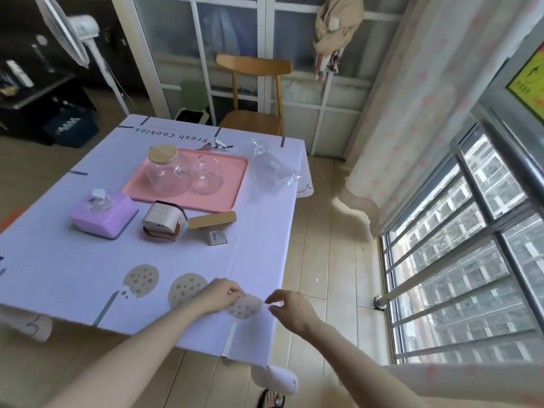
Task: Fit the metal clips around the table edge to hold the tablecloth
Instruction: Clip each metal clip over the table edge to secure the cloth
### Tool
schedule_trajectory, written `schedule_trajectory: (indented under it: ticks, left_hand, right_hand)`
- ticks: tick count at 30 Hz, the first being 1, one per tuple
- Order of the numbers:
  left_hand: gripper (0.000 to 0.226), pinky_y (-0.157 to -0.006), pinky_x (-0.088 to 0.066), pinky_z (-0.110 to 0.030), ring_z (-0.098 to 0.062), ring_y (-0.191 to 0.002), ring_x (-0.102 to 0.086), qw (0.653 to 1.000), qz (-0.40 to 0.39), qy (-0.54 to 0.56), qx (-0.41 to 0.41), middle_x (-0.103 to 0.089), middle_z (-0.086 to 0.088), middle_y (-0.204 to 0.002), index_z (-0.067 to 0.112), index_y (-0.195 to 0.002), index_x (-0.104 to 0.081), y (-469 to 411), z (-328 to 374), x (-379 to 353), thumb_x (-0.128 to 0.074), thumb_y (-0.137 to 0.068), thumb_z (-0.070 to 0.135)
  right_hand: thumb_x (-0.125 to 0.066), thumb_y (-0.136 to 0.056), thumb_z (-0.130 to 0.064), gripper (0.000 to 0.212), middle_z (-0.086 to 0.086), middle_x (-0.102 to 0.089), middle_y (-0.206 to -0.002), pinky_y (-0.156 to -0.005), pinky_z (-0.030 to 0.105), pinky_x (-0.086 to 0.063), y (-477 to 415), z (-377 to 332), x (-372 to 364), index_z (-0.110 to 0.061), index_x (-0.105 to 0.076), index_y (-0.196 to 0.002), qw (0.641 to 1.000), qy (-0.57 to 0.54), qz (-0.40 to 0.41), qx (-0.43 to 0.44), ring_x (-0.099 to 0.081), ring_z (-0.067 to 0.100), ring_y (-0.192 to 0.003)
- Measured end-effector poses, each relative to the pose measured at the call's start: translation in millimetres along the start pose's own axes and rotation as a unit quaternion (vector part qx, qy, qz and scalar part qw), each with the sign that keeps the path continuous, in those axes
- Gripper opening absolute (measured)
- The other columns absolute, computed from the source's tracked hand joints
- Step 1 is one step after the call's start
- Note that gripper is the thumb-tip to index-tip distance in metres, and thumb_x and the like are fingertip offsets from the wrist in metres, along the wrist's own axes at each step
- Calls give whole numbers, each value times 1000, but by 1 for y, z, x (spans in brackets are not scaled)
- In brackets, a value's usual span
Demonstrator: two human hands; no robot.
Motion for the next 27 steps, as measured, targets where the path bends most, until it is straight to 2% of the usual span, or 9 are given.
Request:
schedule_trajectory:
  ticks: [3, 6, 10, 14, 17, 19, 21, 24, 27]
  left_hand:
    - [23, -75, -48, -27, -16, -87, -67, 981, 117, 157, -8, -68, -4, -99, 26, -84, -61, -15, 27, 35, -50, -93, 8]
    - [19, -74, -47, -27, -14, -85, -67, 962, 158, 220, -26, -64, -1, -106, 25, -96, -55, -31, 55, 54, -48, -94, 8]
    - [21, -87, -49, -35, -15, -95, -66, 950, 204, 235, -31, -62, 4, -110, 21, -104, -57, -52, 85, 83, -49, -93, 6]
    - [29, -88, -50, -37, -16, -97, -66, 934, 252, 254, -20, -63, 7, -107, 30, -88, -58, -80, 107, 117, -49, -91, 3]
    - [26, -87, -51, -38, -17, -94, -66, 913, 305, 271, 9, -64, 5, -107, 26, -88, -61, -99, 116, 146, -49, -90, 3]
    - [21, -86, -50, -35, -18, -90, -65, 895, 342, 285, 32, -65, 0, -103, 16, -97, -64, -107, 118, 162, -49, -91, 4]
    - [20, -87, -49, -34, -22, -91, -64, 878, 373, 294, 64, -67, -5, -97, 12, -102, -65, -112, 117, 172, -50, -91, 5]
    - [21, -88, -50, -35, -23, -100, -63, 863, 387, 307, 107, -67, -7, -103, 14, -101, -64, -120, 112, 171, -48, -91, 7]
    - [21, -82, -49, -30, -22, -100, -63, 863, 385, 296, 139, -66, -1, -105, 18, -103, -64, -128, 108, 171, -48, -92, 10]
  right_hand:
    - [-53, -90, -18, 27, -6, -64, -120, -77, 18, -40, -26, -1, 42, -18, -65, -113, 1000, -23, 16, 9, -60, 13, -104]
    - [-54, -89, -17, 24, -5, -66, -116, -79, 18, -41, -50, -2, 83, -17, -67, -110, 999, -18, 30, 24, -60, 12, -102]
    - [-55, -88, -12, 21, -2, -69, -103, -83, 26, -47, -78, 0, 129, -14, -69, -102, 998, -31, 37, 41, -62, 15, -92]
    - [-53, -87, -10, 21, -10, -63, -89, -73, 24, -47, -111, -5, 168, -14, -70, -100, 997, -13, 24, 73, -55, 10, -74]
    - [-52, -88, -10, 24, -19, -60, -81, -68, 16, -38, -139, -11, 195, -15, -70, -102, 995, 21, 5, 100, -55, 8, -75]
    - [-52, -87, -12, 23, -25, -56, -75, -70, 18, -40, -158, -16, 211, -17, -70, -100, 992, 36, -15, 120, -56, 9, -76]
    - [-52, -88, -12, 22, -26, -56, -76, -68, 18, -45, -175, -19, 225, -18, -71, -99, 990, 35, -31, 133, -59, 7, -75]
    - [-50, -90, -10, 23, -27, -53, -71, -62, 11, -42, -195, -31, 237, -14, -71, -99, 983, 50, -67, 166, -57, -1, -69]
    - [-49, -91, -11, 23, -18, -61, -80, -59, 10, -42, -222, -47, 242, -14, -70, -99, 978, 59, -86, 183, -64, 10, -78]
Point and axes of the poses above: each hand's wrist, its own y-axis away from the middle knuckle, its own x-axis out of the back of the hand, z = x × y, the point moved 10 cm from there along -y, towards the middle knuckle
